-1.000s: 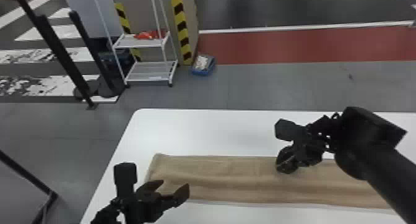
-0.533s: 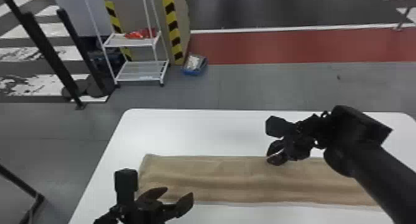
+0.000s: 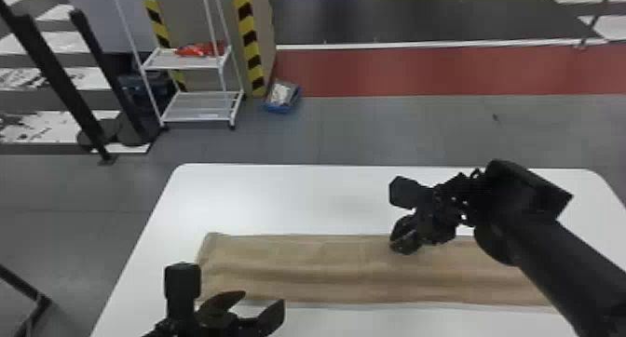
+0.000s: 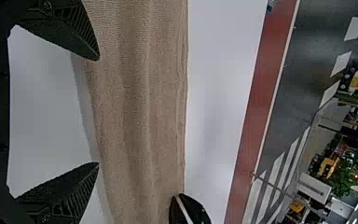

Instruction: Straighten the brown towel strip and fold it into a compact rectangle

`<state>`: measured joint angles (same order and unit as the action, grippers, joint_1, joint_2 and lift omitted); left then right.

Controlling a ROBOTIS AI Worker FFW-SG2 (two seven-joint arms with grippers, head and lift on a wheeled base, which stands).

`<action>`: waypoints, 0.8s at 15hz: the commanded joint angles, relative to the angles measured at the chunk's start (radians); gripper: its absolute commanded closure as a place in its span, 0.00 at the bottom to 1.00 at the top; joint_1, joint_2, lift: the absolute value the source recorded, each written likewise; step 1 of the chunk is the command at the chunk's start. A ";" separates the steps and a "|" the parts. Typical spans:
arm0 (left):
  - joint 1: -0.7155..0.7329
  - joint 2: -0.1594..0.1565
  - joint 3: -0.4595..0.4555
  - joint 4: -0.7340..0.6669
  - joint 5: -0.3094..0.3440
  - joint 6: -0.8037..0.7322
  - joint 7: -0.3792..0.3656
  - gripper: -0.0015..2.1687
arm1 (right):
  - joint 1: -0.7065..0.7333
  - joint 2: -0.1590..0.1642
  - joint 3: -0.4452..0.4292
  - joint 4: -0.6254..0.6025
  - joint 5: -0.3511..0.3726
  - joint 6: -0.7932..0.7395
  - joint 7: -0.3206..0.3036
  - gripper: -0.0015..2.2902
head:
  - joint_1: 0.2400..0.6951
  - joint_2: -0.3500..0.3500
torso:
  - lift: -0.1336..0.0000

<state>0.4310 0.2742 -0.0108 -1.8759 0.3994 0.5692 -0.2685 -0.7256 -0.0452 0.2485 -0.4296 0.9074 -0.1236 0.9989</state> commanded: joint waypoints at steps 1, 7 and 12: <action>0.009 0.000 0.000 -0.009 -0.004 0.001 0.000 0.04 | 0.002 -0.001 0.002 0.000 0.004 0.000 -0.011 0.39 | 1.00 0.63 | 1.00; 0.025 0.003 -0.014 -0.028 -0.014 0.019 0.005 0.04 | 0.015 -0.004 0.002 0.006 -0.002 -0.003 -0.014 0.39 | 1.00 0.62 | 1.00; 0.023 0.000 -0.026 -0.028 -0.030 0.019 0.014 0.04 | 0.009 -0.012 0.000 0.006 -0.005 -0.006 -0.013 0.43 | 1.00 0.61 | 1.00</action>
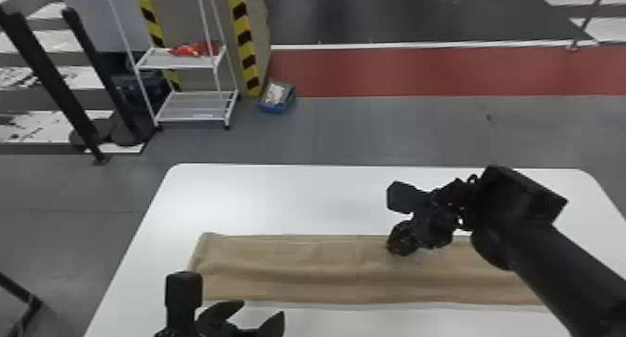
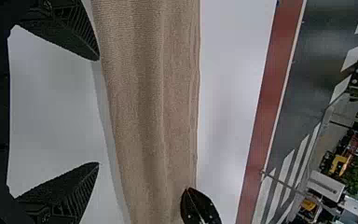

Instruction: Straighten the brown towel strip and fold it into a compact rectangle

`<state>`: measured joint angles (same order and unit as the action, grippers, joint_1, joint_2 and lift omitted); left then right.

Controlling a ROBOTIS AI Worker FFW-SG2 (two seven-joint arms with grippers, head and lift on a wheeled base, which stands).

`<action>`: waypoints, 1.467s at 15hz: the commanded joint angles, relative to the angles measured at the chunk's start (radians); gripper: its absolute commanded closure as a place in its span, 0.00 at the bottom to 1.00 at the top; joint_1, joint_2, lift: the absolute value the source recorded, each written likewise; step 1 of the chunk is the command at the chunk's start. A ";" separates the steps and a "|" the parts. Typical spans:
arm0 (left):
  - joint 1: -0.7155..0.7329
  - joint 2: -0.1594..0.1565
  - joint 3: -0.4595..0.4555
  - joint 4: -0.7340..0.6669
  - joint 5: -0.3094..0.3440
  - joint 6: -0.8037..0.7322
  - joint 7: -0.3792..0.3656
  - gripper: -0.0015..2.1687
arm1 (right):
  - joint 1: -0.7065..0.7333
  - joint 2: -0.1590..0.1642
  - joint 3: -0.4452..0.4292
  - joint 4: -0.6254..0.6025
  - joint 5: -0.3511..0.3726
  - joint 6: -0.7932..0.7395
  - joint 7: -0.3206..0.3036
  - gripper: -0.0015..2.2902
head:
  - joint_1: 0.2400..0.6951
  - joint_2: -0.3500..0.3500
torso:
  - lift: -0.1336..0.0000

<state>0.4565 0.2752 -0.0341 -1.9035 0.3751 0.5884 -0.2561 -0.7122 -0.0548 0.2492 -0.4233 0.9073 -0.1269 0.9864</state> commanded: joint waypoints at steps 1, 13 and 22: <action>-0.002 0.001 -0.004 -0.002 -0.007 0.003 0.000 0.04 | -0.007 -0.003 -0.001 -0.002 -0.011 -0.009 -0.002 0.44 | 1.00 0.60 | 1.00; -0.056 -0.016 -0.199 0.049 0.011 -0.199 0.037 0.07 | -0.027 -0.003 -0.013 0.000 -0.024 -0.021 0.005 0.52 | 1.00 0.49 | 1.00; -0.271 -0.073 -0.440 0.363 0.011 -0.426 0.115 0.23 | -0.026 0.000 -0.013 0.000 -0.039 -0.021 0.032 0.52 | 1.00 0.34 | 1.00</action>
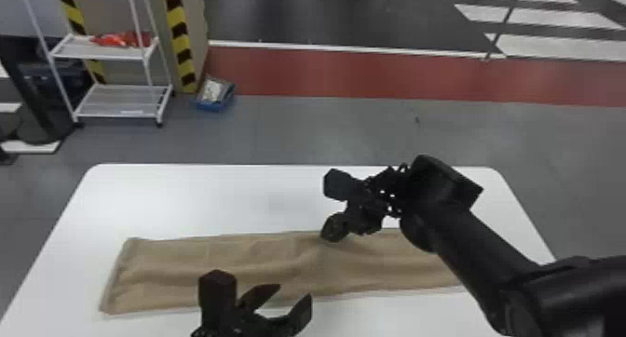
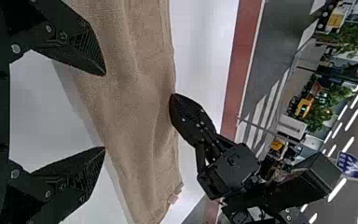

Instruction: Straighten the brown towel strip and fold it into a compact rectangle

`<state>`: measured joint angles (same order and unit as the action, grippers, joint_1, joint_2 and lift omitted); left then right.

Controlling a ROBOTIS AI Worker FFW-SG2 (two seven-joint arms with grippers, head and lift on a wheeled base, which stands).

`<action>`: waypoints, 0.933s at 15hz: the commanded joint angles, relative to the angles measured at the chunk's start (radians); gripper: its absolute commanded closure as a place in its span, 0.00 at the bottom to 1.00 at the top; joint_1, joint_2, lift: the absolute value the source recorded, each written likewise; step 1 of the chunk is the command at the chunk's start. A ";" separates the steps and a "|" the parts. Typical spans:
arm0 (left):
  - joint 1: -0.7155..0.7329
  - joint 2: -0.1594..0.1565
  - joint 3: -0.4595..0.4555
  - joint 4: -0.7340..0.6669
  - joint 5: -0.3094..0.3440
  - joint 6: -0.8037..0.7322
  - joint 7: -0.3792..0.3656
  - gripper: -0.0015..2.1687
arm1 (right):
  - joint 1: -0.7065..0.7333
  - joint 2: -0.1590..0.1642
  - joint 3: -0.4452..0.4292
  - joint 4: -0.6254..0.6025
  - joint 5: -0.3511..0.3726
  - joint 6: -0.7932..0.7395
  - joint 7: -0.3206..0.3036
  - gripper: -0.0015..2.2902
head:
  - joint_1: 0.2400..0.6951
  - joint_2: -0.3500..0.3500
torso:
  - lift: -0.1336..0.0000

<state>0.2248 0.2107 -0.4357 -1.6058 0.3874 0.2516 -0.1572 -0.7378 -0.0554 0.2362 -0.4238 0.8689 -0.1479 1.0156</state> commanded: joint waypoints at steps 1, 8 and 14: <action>-0.062 -0.014 -0.057 0.099 -0.002 -0.126 0.036 0.31 | 0.000 0.000 0.000 0.000 -0.001 0.000 0.006 0.52 | 1.00 0.33 | 1.00; -0.104 -0.031 -0.103 0.173 -0.041 -0.114 0.082 0.80 | 0.009 0.000 -0.002 -0.001 -0.005 0.000 0.008 0.52 | 1.00 0.30 | 1.00; -0.128 -0.047 -0.117 0.222 -0.058 -0.080 0.090 0.79 | 0.012 -0.003 -0.005 -0.001 -0.027 0.000 -0.002 0.52 | 1.00 0.30 | 1.00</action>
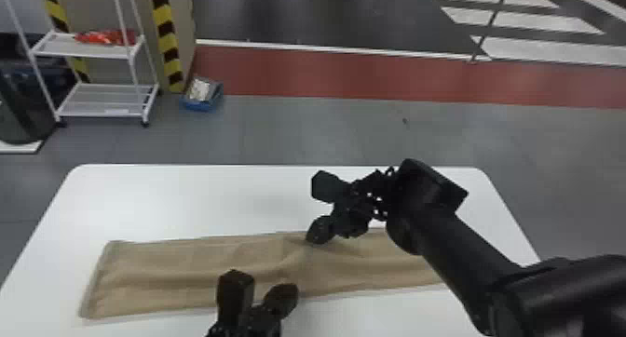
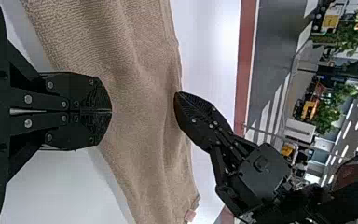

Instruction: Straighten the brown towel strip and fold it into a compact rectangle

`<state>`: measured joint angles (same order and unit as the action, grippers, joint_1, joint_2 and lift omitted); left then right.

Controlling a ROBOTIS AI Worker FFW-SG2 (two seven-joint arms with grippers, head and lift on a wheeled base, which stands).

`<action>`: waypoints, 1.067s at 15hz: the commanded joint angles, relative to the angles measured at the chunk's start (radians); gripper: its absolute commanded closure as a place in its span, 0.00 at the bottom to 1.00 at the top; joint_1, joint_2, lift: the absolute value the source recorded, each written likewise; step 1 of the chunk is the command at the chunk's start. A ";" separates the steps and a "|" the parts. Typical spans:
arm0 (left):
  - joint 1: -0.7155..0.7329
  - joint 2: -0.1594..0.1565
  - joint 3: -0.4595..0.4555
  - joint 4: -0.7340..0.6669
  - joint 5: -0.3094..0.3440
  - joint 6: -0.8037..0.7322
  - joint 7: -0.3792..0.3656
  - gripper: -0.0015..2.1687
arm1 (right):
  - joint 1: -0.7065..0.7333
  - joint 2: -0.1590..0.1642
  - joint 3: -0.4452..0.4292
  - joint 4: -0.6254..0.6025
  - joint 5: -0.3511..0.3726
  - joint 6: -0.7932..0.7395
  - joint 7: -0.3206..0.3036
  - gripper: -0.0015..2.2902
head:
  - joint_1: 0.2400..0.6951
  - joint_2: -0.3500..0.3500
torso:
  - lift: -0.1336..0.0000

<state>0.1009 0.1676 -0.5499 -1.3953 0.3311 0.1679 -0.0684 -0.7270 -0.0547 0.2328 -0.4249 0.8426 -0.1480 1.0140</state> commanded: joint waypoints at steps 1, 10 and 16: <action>-0.007 -0.005 -0.012 0.016 -0.007 0.009 0.001 0.80 | 0.000 -0.005 -0.003 0.000 -0.002 0.000 0.000 0.52 | 1.00 0.30 | 1.00; -0.015 -0.011 -0.019 0.032 -0.029 0.049 0.009 0.79 | 0.011 -0.017 -0.035 -0.017 -0.007 0.006 -0.028 0.52 | 1.00 0.27 | 1.00; -0.013 -0.008 -0.021 0.030 -0.029 0.055 0.007 0.79 | 0.029 -0.016 -0.041 -0.028 -0.005 0.003 -0.064 0.52 | 1.00 0.27 | 1.00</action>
<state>0.0873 0.1594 -0.5706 -1.3652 0.3021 0.2231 -0.0614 -0.6998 -0.0720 0.1920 -0.4523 0.8380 -0.1422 0.9481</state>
